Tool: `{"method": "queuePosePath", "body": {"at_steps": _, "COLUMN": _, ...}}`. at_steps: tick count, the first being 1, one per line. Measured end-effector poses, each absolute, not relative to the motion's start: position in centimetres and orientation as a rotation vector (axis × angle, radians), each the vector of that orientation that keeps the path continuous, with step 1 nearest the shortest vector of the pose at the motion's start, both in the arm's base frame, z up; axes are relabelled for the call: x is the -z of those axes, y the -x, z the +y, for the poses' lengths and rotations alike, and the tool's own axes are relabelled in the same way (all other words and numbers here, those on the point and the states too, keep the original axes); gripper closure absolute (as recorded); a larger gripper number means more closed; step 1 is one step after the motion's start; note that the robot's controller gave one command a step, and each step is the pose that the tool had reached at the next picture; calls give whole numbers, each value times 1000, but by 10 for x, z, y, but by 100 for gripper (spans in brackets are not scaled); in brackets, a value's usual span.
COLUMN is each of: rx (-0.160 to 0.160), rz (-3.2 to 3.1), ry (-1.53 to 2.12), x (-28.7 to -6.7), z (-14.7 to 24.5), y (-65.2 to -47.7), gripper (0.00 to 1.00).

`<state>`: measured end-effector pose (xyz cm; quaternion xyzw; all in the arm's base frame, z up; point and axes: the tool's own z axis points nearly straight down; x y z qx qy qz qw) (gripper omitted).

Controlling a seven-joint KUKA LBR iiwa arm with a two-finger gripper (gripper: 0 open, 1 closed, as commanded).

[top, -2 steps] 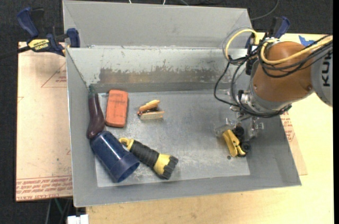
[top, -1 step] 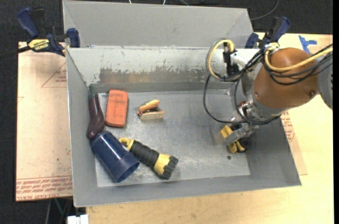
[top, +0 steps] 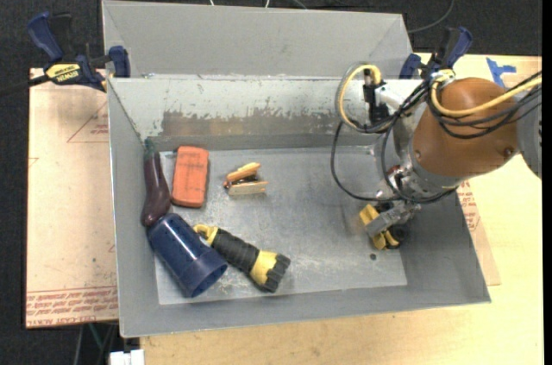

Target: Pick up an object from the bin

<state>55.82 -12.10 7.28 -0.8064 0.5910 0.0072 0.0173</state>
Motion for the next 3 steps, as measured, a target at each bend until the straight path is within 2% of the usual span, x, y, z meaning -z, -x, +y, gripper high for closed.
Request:
{"method": "queuePosePath", "body": {"at_steps": 1, "rx": -32, "rz": 1841, "ry": 2509, "x": -106, "z": -121, "y": -556, "gripper": 100}}
{"method": "queuePosePath", "body": {"at_steps": 2, "rx": -37, "rz": 1844, "ry": 2504, "x": -151, "z": -120, "y": -556, "gripper": 100}}
{"method": "queuePosePath", "body": {"at_steps": 3, "rx": -29, "rz": 1844, "ry": 2502, "x": -177, "z": -120, "y": -557, "gripper": 100}}
